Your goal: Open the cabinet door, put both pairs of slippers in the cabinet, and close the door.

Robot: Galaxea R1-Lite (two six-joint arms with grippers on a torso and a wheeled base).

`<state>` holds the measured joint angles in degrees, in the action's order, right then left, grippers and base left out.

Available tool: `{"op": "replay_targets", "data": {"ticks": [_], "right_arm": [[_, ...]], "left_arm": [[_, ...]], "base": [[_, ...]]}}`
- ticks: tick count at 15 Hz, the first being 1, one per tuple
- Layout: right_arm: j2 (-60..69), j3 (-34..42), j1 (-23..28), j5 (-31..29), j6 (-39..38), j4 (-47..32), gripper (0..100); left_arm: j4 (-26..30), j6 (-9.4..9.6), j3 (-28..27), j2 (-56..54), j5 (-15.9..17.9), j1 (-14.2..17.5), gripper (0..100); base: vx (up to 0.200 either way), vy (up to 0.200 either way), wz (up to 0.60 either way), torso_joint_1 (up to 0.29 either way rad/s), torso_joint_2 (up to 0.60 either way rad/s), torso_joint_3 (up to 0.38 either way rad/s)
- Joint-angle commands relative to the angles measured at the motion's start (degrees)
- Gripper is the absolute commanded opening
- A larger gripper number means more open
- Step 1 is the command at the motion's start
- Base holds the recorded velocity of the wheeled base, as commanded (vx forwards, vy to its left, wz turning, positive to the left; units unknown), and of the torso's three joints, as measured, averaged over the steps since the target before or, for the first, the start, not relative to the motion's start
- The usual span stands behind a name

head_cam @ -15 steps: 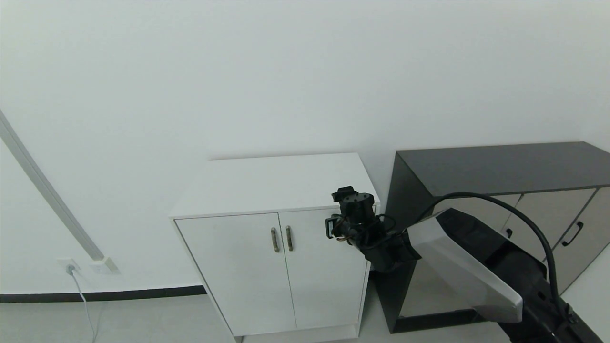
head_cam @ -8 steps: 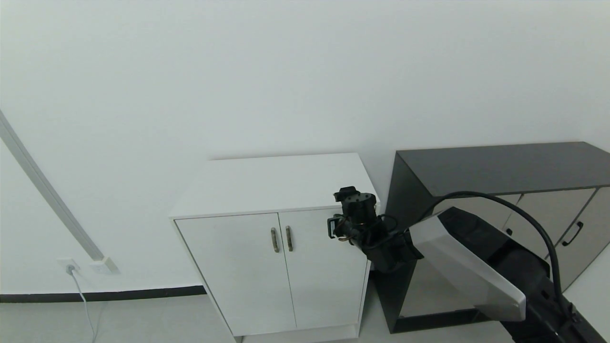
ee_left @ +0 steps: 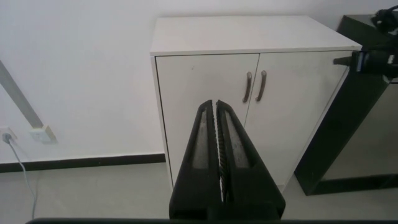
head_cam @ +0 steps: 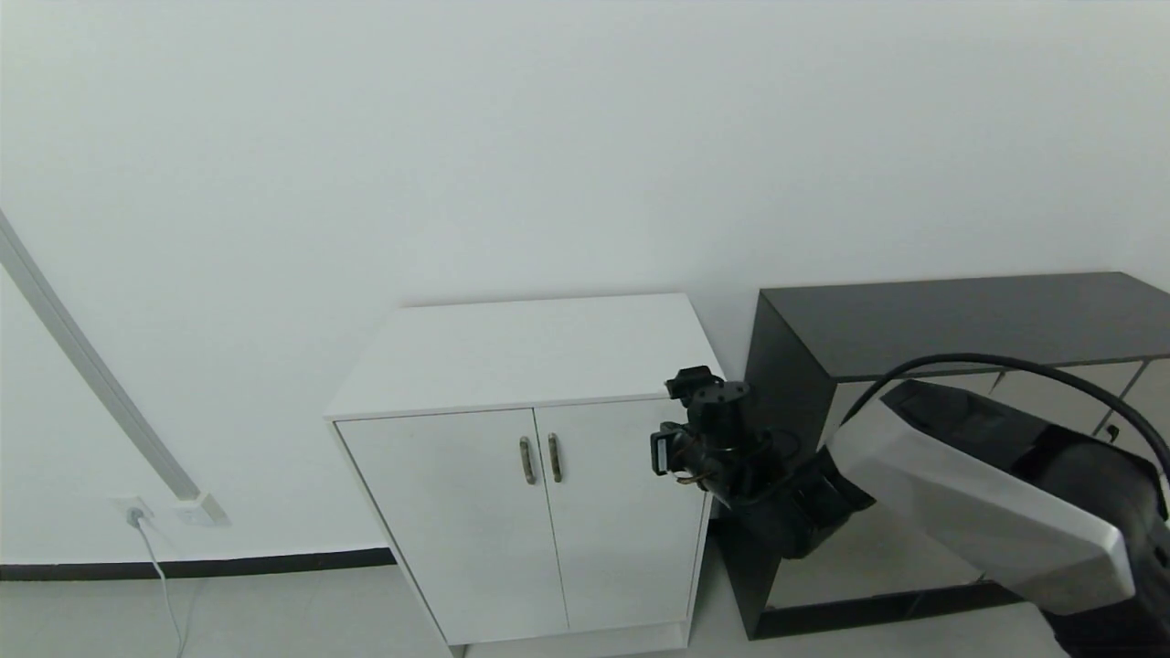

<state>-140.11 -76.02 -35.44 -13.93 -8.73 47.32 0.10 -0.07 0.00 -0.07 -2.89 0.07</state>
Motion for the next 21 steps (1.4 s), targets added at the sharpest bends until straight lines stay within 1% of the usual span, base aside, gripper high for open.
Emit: {"op": "replay_targets", "data": {"ticks": [1,4,6,10,13,15,17,19,21], "right_arm": [[7.92,13.97,1.60,-4.17,0.03,7.96,0],[13.72,28.38,5.82,-4.52,0.29,16.75,0],[17.32,35.33,8.10,-4.52,0.38,20.88,0],[24.27,47.10,12.50,-4.70,0.91,24.75,0],[32.70,58.09,15.66,-4.61,3.19,29.05,0],[39.12,64.16,16.28,-4.52,3.28,29.49,0],[44.83,68.64,16.98,-4.61,4.16,29.23,0],[49.49,72.94,18.83,-4.70,5.21,29.14,0],[54.59,76.02,21.99,-4.70,6.00,28.70,0]], "left_arm": [[-0.01,-0.01,0.00,0.07,-0.01,0.01,0],[-0.01,-0.01,0.00,0.07,-0.01,0.01,0],[-0.01,-0.01,0.00,0.07,-0.01,0.01,0],[-0.01,-0.01,0.00,0.07,0.08,0.01,0],[-0.01,0.07,0.00,0.07,0.08,0.01,0],[-0.01,-0.01,0.00,0.07,0.08,0.01,0],[-0.01,0.07,0.00,0.07,0.08,0.01,0],[-0.01,0.07,0.00,0.07,0.08,0.01,0],[-0.01,-0.01,0.00,0.07,0.08,0.01,0]], "base": [[0.000,0.000,0.00,0.000,0.00,0.000],[0.000,0.000,0.00,0.000,0.00,0.000],[0.000,0.000,0.00,0.000,0.00,0.000],[0.000,0.000,0.00,0.000,0.00,0.000],[0.000,0.000,0.00,0.000,0.00,0.000],[0.000,0.000,0.00,0.000,0.00,0.000],[0.000,0.000,0.00,0.000,0.00,0.000],[0.000,0.000,0.00,0.000,0.00,0.000],[0.000,0.000,0.00,0.000,0.00,0.000]]}}
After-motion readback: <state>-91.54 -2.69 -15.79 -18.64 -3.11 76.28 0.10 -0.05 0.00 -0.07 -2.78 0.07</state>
